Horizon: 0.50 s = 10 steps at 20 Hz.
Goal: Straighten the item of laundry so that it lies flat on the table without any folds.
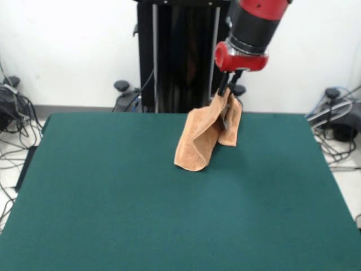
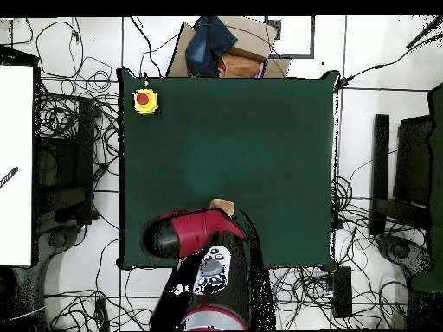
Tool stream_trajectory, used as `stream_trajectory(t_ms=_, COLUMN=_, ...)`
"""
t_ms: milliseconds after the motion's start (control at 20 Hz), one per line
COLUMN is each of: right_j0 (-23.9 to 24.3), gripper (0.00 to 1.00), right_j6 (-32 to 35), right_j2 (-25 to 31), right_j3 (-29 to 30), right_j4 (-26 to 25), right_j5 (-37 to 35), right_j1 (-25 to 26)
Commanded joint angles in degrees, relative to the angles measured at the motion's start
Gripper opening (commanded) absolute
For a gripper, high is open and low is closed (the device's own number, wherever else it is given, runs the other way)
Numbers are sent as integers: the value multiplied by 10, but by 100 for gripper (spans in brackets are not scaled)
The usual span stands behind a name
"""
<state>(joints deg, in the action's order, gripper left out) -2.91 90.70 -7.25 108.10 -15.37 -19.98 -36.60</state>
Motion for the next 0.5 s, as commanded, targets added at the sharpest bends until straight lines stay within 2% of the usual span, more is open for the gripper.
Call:
stream_trajectory(t_ms=50, right_j0=10, gripper=0, right_j6=89, right_j2=73, right_j3=-26, right_j4=61, right_j5=-51, right_j1=-39)
stream_trajectory(t_ms=250, right_j0=-25, gripper=0, right_j6=101, right_j2=57, right_j3=-32, right_j4=91, right_j5=-132, right_j1=-79)
stream_trajectory(t_ms=500, right_j0=-61, gripper=0, right_j6=126, right_j2=30, right_j3=-46, right_j4=108, right_j5=-157, right_j1=-84)
